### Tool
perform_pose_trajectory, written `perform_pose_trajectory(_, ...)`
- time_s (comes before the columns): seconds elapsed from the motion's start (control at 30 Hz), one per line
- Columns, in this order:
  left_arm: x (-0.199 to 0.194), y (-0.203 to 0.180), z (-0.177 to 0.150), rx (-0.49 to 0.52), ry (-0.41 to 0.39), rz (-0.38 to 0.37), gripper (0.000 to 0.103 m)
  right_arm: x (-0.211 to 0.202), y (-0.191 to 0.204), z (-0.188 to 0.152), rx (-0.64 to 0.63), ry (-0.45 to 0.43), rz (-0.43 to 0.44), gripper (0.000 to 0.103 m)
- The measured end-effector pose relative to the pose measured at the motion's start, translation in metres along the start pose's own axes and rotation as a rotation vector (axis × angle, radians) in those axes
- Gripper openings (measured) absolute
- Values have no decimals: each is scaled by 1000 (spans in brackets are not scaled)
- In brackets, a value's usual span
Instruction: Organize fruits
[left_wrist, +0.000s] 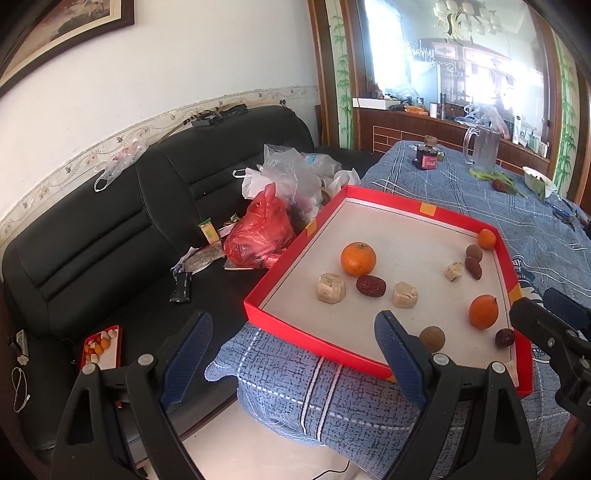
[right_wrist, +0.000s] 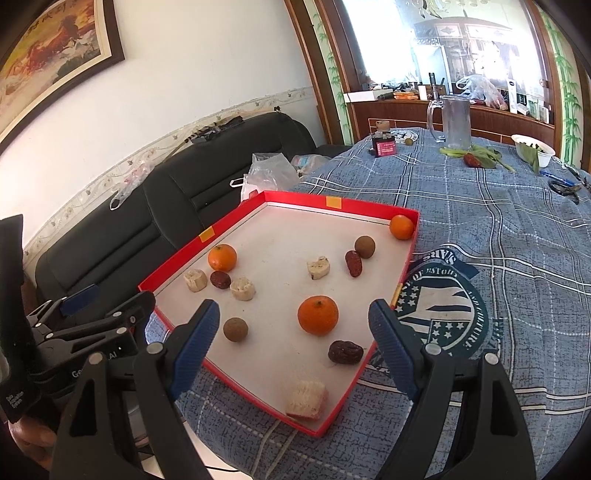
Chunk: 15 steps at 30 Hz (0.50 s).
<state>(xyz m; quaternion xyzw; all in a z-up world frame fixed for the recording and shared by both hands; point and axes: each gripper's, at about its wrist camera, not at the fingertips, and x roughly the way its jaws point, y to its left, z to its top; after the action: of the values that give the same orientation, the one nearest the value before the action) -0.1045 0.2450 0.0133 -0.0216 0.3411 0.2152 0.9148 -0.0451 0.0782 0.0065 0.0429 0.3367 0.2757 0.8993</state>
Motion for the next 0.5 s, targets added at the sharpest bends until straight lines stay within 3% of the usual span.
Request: perform_pose_trajectory(0.5, 13, 5, 3, 10, 21, -15, 90, 16, 9, 4, -6, 7, -4, 83)
